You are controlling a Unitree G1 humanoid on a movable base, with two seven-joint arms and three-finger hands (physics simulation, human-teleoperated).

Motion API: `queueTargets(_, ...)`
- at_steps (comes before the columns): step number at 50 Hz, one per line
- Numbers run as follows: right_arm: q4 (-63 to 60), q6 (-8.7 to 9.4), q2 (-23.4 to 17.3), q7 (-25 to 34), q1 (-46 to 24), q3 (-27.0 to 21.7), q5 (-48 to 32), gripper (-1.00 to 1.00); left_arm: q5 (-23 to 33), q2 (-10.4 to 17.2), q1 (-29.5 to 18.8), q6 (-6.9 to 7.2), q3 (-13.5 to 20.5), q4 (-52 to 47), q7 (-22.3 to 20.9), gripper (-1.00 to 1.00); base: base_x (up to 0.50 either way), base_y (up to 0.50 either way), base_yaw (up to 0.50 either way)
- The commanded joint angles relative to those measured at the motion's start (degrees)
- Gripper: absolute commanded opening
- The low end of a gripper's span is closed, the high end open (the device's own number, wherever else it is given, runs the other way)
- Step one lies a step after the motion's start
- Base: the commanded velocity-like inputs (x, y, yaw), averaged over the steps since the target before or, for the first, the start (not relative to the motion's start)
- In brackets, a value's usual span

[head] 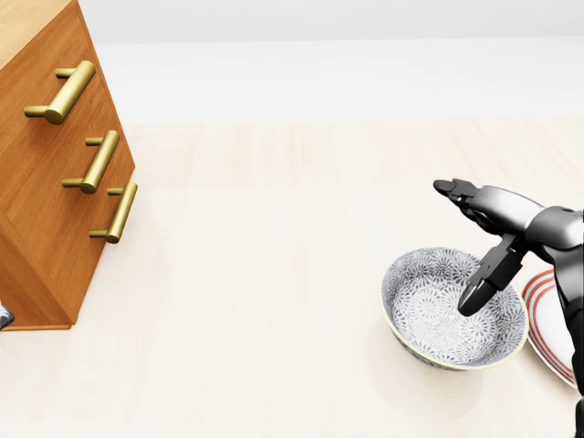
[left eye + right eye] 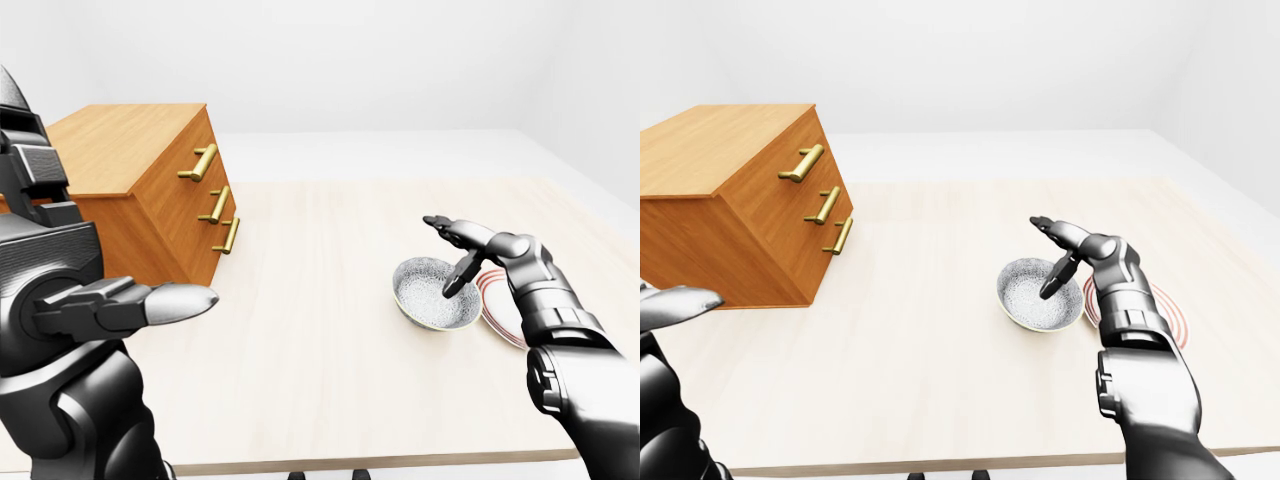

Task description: Put the bowl on top of the cabinet.

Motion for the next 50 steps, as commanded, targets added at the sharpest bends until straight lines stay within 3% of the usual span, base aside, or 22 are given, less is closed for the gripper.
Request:
queueTargets(1, 6.77, -0.79, -0.11, -0.78, -2.80, 0.99, -1.56, 1.00, -0.49, 0.32, -0.06, 0.00, 0.62, -0.01, 0.16, 1.00, 0.00, 0.00, 0.00)
queueTargets(50, 14.06, -0.79, 1.33, -4.48, -5.45, 1.60, -3.91, 1.00, -1.02, 0.82, -0.28, 0.00, 0.97, 0.21, 0.41, 1.00, 0.00, 0.00, 0.00)
